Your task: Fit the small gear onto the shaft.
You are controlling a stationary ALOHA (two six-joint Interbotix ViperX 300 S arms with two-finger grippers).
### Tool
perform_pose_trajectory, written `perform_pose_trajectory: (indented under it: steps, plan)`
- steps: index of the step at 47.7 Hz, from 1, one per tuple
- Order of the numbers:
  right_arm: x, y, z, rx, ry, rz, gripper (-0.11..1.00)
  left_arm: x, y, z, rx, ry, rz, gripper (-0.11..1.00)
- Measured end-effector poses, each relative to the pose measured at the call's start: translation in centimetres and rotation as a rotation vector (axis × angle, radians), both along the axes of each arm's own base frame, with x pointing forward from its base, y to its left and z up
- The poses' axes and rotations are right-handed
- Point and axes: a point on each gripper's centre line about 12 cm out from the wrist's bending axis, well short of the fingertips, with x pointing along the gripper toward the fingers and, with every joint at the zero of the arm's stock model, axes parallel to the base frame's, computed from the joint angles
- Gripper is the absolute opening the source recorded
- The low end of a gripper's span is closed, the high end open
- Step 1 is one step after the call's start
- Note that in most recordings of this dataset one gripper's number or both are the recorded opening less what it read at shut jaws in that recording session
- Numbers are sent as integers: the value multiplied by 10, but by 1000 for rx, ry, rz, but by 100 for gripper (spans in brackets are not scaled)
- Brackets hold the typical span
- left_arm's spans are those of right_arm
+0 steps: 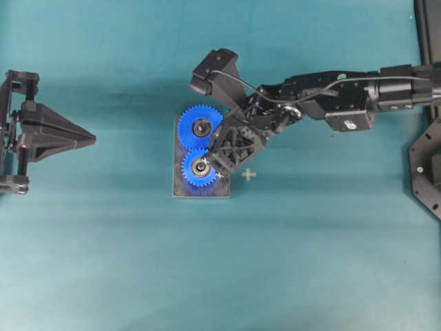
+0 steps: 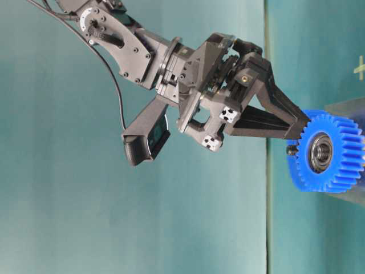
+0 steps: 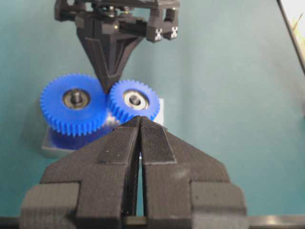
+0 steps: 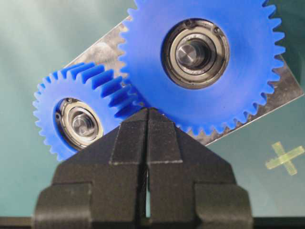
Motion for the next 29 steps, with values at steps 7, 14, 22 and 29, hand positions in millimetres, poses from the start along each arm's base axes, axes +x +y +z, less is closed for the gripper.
perform_pose_trajectory:
  steps: [7,14,22,29]
  plan:
    - [-3,6,0,19,25,12,-2,0,0,0,0,0,0,0]
    - [-11,75,2,64,54,152,-2,0,0,0,0,0,0,0]
    - [-26,76,11,65,59,167,-2,0,0,0,0,0,0,0]
    - [-29,64,12,51,10,122,-2,-1,0,1,0,-5,0,0]
